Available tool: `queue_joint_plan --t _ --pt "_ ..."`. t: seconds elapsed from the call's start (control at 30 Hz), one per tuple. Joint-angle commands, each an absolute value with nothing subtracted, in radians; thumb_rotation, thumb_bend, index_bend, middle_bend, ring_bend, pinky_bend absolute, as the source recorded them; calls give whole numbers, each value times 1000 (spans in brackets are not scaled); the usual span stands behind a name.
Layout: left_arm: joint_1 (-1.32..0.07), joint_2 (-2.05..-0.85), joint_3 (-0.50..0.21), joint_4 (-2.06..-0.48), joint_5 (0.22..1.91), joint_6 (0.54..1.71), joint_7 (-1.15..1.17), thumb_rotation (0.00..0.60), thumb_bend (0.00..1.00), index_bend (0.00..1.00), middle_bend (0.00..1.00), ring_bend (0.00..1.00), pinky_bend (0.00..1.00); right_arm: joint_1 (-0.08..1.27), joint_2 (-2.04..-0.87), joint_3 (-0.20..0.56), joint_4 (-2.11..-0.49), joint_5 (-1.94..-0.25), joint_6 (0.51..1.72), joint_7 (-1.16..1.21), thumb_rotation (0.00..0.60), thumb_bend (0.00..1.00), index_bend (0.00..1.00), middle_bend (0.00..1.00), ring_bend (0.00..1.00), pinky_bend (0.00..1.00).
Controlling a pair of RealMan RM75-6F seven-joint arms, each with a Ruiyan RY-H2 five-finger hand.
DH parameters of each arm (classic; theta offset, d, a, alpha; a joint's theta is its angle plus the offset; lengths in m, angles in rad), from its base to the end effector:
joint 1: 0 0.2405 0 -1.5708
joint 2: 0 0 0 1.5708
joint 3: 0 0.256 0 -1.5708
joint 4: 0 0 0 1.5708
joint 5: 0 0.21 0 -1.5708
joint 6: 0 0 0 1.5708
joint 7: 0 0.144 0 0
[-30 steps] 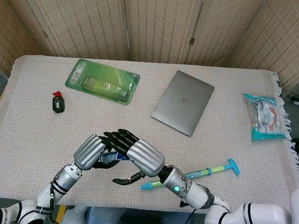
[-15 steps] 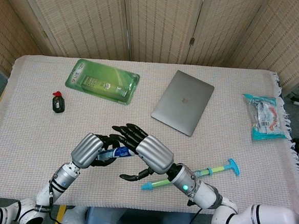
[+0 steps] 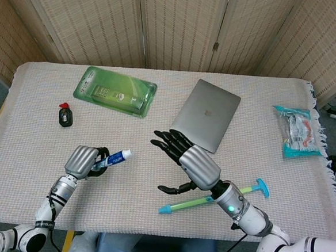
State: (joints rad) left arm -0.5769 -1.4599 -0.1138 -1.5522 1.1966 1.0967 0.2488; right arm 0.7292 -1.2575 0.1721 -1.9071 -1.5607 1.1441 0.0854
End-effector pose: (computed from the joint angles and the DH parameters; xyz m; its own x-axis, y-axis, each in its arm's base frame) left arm -0.1990 0.3081 0.0167 0.3728 0.2357 0.8975 0.9129 -0.2661 -0.3094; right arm -0.0568 -0.2825 0.0748 0.1069 -0.2583 0.9601 -0.7255 -0.6806 -0.1023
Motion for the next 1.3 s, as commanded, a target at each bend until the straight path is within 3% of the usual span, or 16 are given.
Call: queue_joint_plan --t 0.03,0.17,0.27,0.43,0.6,0.63,0.73,0.77,0.97,1.3 --pt "-582 -1472 -132 -1528 1001 1045 431 600 718 704 792 677 741 710 -1239 159 -1903 -1557 1154 77 282 310 0 0 0 0" --pt "-590 -1496 -140 -1518 887 1060 530 600 710 650 739 625 740 682 -1218 146 -1896 -1547 1169 75 281 310 0 0 0 0" --pt "-596 -1509 -150 -1523 825 1070 569 600 602 519 629 527 715 663 -1204 134 -1891 -1548 1178 78 282 310 0 0 0 0" --pt "-598 -1511 -166 -1544 760 1087 585 600 439 238 404 328 579 630 -1183 113 -1877 -1552 1195 73 280 310 0 0 0 0" --pt "-578 -1487 -177 -1565 769 1090 518 600 399 58 242 179 398 586 -1156 83 -1848 -1555 1215 63 286 309 0 0 0 0" --pt "-571 -1475 -179 -1574 790 1084 483 600 396 42 223 161 356 575 -1150 78 -1845 -1550 1222 51 320 308 0 0 0 0" --pt "-525 -1423 -191 -1603 906 1091 314 600 394 69 215 150 300 527 -1137 69 -1842 -1531 1272 -35 577 309 0 0 0 0" --pt "-509 -1407 -190 -1607 950 1103 265 600 394 81 215 149 281 508 -1133 64 -1839 -1521 1290 -75 597 309 0 0 0 0" --pt "-406 -1301 -153 -1611 1179 1233 66 600 395 157 215 156 192 413 -1090 21 -1859 -1470 1344 -163 600 308 0 0 0 0" --pt "-233 -1208 -92 -1598 1267 1441 -9 600 402 222 231 176 162 284 -1034 -37 -1791 -1509 1430 -42 600 308 0 0 0 0"
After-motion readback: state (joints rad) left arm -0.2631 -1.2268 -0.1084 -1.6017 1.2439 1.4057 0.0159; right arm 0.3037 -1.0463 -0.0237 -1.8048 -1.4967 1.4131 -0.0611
